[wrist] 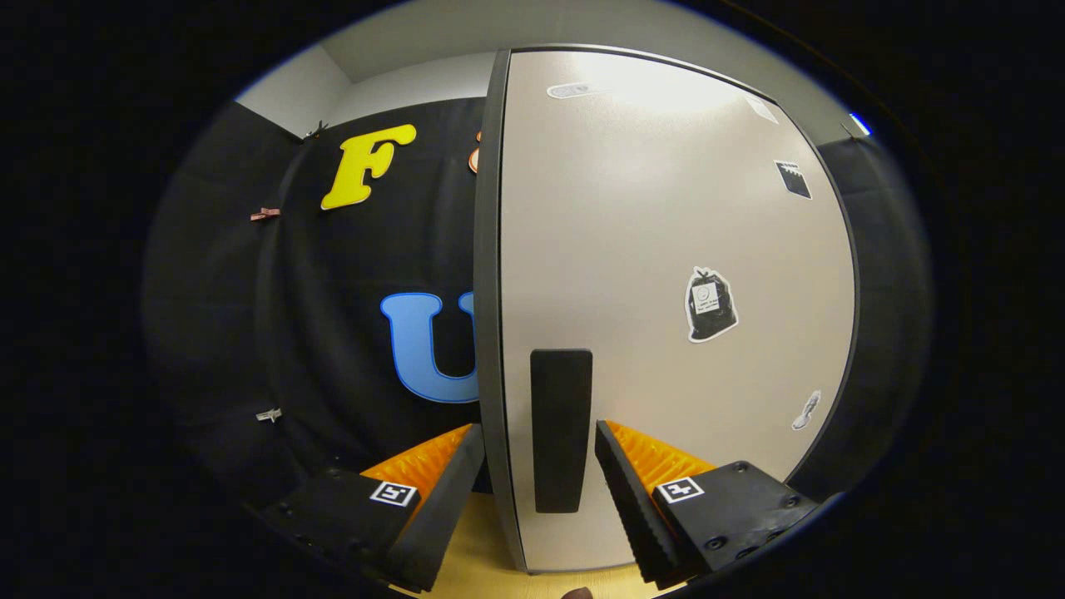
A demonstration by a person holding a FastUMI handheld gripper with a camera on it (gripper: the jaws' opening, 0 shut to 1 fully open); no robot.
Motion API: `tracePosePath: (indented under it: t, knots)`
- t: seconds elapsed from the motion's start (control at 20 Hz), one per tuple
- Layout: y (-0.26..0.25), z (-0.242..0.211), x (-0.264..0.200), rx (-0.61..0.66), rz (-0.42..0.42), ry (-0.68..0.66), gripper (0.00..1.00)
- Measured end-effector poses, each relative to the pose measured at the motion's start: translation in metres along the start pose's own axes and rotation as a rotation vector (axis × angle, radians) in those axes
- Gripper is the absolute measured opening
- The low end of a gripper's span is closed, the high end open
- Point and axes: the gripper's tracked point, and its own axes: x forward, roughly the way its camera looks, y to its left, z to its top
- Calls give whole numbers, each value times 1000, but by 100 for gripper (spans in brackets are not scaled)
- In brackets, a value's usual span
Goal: Open the shoe cabinet door, grab the shoes and put them into the shoe cabinet, then close the shoe cabinet door.
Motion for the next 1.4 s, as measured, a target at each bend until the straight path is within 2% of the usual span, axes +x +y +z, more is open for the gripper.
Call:
tracePosePath:
  t: [0.05, 0.2, 0.35, 0.4, 0.55, 0.6, 0.65, 0.75, 1.2, 1.4]
  knots:
    - [-2, 0, 7, 5, -4, -6, 80]
    - [-12, 1, 12, 3, -61, -12, 61]
    - [-16, 2, 15, -50, -87, -25, 41]
    - [-16, 1, 11, -67, -81, -33, 41]
    - [-16, 1, 10, -48, -51, -22, 24]
    - [-16, 1, 9, -39, -40, -13, 24]
    - [-16, 2, 9, -39, -26, -9, 18]
    - [-15, 2, 0, -32, -5, -16, 14]
    - [-31, 5, -90, 6, 161, 0, 14]
    - [-46, 8, -122, -7, 195, 8, 14]
